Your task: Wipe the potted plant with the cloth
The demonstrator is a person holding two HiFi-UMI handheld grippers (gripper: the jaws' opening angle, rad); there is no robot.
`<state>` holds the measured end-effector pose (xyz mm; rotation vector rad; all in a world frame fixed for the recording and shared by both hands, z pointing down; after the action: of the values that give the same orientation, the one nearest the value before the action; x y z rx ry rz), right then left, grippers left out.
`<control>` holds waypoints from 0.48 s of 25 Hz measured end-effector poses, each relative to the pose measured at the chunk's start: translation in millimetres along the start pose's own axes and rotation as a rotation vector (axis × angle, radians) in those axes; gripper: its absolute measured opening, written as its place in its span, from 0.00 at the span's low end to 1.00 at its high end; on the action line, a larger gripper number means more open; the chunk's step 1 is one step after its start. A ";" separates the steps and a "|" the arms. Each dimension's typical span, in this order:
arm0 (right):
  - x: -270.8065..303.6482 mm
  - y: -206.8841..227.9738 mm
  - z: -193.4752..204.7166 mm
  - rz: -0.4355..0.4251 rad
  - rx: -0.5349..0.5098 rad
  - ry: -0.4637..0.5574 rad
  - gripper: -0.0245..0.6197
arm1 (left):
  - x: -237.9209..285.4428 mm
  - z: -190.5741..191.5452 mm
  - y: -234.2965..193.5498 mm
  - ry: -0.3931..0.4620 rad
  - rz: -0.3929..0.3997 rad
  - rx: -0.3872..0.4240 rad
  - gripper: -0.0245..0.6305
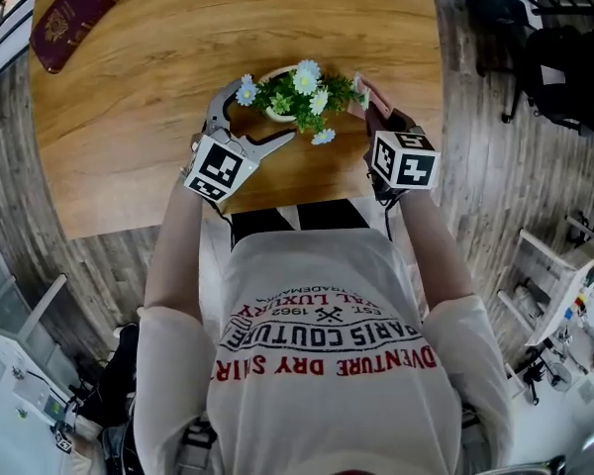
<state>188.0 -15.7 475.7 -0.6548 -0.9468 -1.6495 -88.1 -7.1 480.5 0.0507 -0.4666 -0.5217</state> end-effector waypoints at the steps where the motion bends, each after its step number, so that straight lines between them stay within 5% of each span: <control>1: 2.4 -0.3 -2.2 -0.005 -0.012 0.002 0.10 | 3.6 0.1 -3.1 0.009 0.016 0.003 0.79; 12: 26.9 0.5 -10.6 -0.055 -0.043 -0.035 0.10 | 42.9 0.3 -16.4 -0.053 0.244 0.113 0.81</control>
<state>181.5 -38.8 491.8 -0.6943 -0.9639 -1.7158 -63.1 -42.5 496.0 0.0877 -0.5459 -0.2577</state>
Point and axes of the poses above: the fingertips, and each gripper's own axes: x forward along the fingers, y to its right, z out of its underside, the point moved 10 cm from there along -x, backward along the fingers, and after that the axes turned 11 degrees about x, right-handed, at the moved point
